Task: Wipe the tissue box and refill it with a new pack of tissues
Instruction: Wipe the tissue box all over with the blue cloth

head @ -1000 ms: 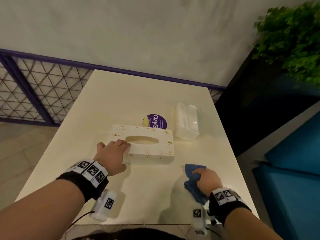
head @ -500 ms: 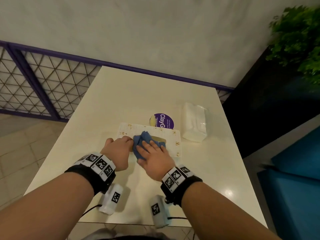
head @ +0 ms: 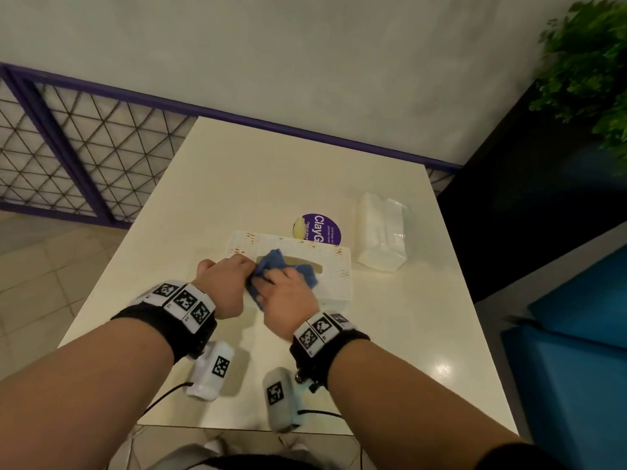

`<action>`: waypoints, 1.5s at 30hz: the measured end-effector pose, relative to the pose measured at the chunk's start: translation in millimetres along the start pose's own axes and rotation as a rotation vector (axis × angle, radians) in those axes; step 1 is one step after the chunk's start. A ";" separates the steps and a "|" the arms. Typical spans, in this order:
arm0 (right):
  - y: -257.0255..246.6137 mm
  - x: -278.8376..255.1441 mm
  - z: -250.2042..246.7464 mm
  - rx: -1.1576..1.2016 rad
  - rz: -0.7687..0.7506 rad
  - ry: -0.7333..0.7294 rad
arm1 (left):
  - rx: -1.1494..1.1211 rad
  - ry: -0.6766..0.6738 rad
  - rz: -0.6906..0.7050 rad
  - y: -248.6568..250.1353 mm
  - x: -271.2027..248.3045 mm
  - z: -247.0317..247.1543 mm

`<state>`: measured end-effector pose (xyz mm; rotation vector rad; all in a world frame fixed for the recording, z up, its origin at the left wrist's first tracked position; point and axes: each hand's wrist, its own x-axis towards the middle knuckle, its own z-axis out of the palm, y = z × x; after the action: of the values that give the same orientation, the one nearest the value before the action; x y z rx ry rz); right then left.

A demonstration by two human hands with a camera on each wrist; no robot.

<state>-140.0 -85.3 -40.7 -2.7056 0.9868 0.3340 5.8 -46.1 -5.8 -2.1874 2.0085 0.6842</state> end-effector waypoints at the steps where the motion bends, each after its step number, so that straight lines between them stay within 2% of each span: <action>1: 3.8 -5.9 -3.6 0.011 -0.002 0.023 | 0.037 -0.002 -0.003 -0.1 0.5 -1.1; 4: 38.3 -48.5 -25.9 0.031 -0.017 0.087 | 0.174 -0.011 -0.008 5.2 -0.1 -1.0; 7: 71.6 -81.9 -30.7 0.050 0.059 0.203 | 0.199 -0.005 -0.014 10.1 -2.9 0.5; 10: 69.4 -62.0 -7.3 -0.004 0.222 0.082 | 0.173 -0.015 -0.037 13.3 -5.7 1.1; 11: 58.7 -48.1 -1.0 0.014 0.225 0.051 | 0.179 -0.016 -0.043 15.3 -6.3 1.0; 15: 17.5 -16.8 -1.9 0.088 0.076 0.082 | 0.266 0.028 -0.056 26.4 -7.6 5.4; 17: 28.9 -23.1 -8.5 0.090 0.107 -0.001 | 0.333 0.051 -0.063 31.0 -9.1 8.6; 21: 70.7 -59.3 -33.3 -0.040 0.281 -0.159 | 0.353 0.071 -0.090 36.2 -12.0 10.2; 24: 84.5 -88.2 -60.0 0.127 0.375 -0.007 | 0.352 0.080 -0.117 51.1 -9.7 3.8; 27: 103.2 -95.5 -84.4 0.366 0.589 0.292 | 0.324 0.115 -0.032 71.5 -2.4 3.7; 29: 107.9 -88.1 -93.2 0.407 0.612 0.391 | 0.309 0.101 0.044 81.2 2.0 4.6; 31: 99.1 -75.8 -93.2 0.440 0.567 0.425 | 0.302 0.100 0.069 84.7 6.5 5.5; 32: 93.2 -68.6 -86.2 0.440 0.539 0.380 | 0.295 0.110 0.065 85.0 8.3 5.9; 35: 75.0 -48.7 -41.6 0.248 0.461 -0.029 | 0.264 0.121 0.033 82.5 14.4 4.4; 36: 74.9 -43.4 -29.1 0.220 0.473 -0.108 | 0.255 0.109 0.027 80.8 16.9 3.7; 41: 93.9 -9.4 -36.6 0.218 0.544 -0.112 | 0.228 0.067 0.037 76.6 23.4 -3.5; 45: 79.9 -9.9 -33.5 0.198 0.573 -0.117 | 0.233 0.021 0.028 75.0 27.9 -5.2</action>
<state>-195.3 -148.8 -17.9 -2.1577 1.6487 0.4582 -64.3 -83.4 5.3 -2.0447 2.0169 0.4077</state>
